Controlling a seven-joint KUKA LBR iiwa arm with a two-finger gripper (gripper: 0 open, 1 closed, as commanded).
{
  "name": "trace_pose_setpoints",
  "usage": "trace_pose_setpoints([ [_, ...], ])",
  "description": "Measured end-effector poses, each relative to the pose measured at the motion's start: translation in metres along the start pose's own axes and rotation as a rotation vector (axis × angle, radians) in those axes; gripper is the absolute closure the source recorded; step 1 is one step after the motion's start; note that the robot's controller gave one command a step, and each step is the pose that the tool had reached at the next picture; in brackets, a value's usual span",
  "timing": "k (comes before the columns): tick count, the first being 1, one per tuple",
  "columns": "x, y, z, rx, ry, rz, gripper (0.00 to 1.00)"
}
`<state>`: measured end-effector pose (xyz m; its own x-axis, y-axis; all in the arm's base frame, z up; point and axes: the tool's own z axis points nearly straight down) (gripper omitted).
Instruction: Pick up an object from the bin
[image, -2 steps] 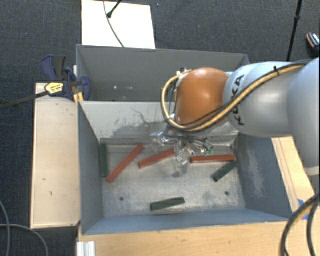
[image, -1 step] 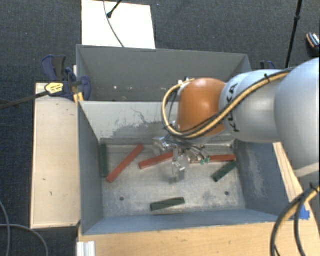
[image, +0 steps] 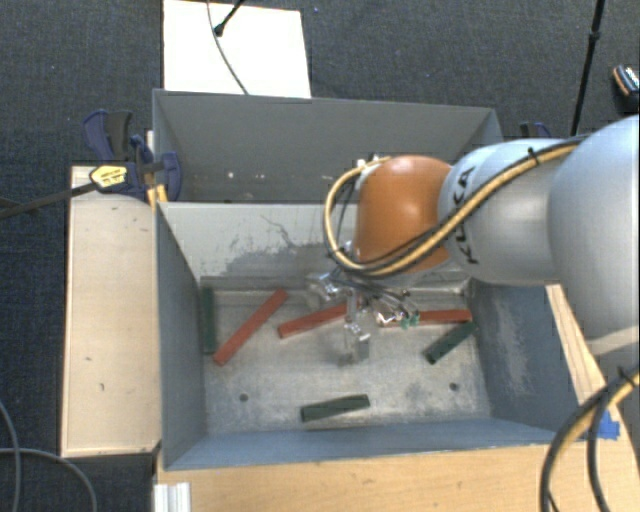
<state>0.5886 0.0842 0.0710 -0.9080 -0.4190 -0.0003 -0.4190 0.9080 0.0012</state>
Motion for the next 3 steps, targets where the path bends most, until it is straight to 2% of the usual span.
trace_pose_setpoints([
  [1,0.000,0.000,0.000,0.000,0.000,0.003,1.00],
  [2,-0.003,0.000,-0.095,0.004,-0.011,0.011,1.00],
  [3,-0.005,-0.001,-0.132,0.003,-0.008,0.018,1.00],
])
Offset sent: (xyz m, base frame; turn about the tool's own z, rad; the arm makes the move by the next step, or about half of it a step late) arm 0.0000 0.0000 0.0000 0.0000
